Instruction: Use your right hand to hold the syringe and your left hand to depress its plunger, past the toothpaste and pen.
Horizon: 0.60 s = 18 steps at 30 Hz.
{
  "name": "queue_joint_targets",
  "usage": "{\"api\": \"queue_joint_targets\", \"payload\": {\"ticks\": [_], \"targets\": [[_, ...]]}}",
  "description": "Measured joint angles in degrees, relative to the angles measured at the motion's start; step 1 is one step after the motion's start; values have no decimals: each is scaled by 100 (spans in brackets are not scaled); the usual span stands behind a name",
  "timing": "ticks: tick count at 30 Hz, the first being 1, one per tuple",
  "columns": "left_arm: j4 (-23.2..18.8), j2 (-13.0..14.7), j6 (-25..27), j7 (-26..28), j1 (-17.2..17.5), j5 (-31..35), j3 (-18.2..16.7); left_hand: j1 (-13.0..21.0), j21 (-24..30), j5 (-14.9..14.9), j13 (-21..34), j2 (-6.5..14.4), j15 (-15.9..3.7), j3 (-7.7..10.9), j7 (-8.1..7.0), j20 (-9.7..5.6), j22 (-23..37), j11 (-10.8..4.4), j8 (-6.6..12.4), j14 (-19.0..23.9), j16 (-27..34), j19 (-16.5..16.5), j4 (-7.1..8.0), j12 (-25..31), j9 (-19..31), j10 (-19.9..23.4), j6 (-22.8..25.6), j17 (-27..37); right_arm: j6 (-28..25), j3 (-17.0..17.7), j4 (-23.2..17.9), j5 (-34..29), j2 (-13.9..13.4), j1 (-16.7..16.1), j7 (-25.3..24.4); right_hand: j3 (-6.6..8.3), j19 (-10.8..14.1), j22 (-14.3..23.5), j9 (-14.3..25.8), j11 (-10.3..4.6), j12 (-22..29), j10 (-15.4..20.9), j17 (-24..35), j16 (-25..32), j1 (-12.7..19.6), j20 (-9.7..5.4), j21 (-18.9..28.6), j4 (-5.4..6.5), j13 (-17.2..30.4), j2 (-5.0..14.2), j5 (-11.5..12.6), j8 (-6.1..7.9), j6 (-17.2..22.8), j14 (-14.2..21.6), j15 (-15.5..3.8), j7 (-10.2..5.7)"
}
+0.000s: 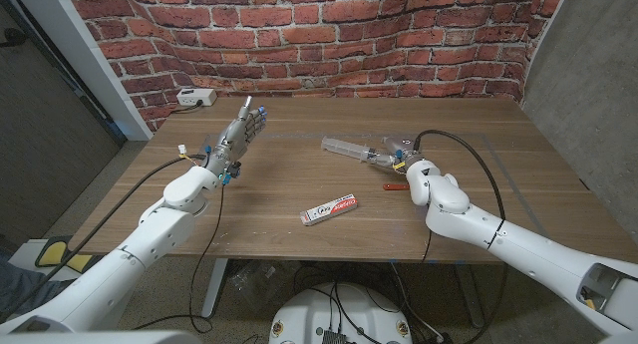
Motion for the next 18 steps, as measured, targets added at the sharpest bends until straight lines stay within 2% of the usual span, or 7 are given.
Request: {"api": "queue_joint_targets", "payload": {"ticks": [8, 11, 18], "targets": [[-9, 5, 2, 13, 11, -5, -14, -30, 0, 0, 0, 30, 0, -20, 0, 0, 0, 0, 0, 0, 0, 0, 20, 0, 0, 0, 0, 0, -63, -142, 67, 2, 5, 186, 292, 48, 67, 0, 16, 20, 0, 21, 0, 4, 109, -29, 0, 0, 0, -41, 0, 0, -40, 50, -15, 39], [-9, 5, 2, 13, 12, -9, -15, -30, 0, 0, 0, 30, 0, -24, 0, 0, 0, 0, 0, 0, 0, 0, 24, 0, 0, 0, 0, 0, -100, -166, 70, 0, 5, 215, 354, 48, 129, -12, 16, 51, 0, 51, 0, 4, 194, -47, 0, 0, 0, 0, 0, 8, -36, 100, -7, 39], [-3, -3, 2, 11, 12, -20, -16, -14, 0, 0, 0, 46, 0, -24, -22, 31, 0, 0, 0, 0, 0, -31, 24, 0, 0, 0, 22, 0, -222, -242, 58, -36, -23, 307, 567, 159, 273, -14, 33, 19, 41, 206, 1, 4, 394, -49, 38, 14, -1, 32, 0, 76, 116, 222, -69, 28]]}}
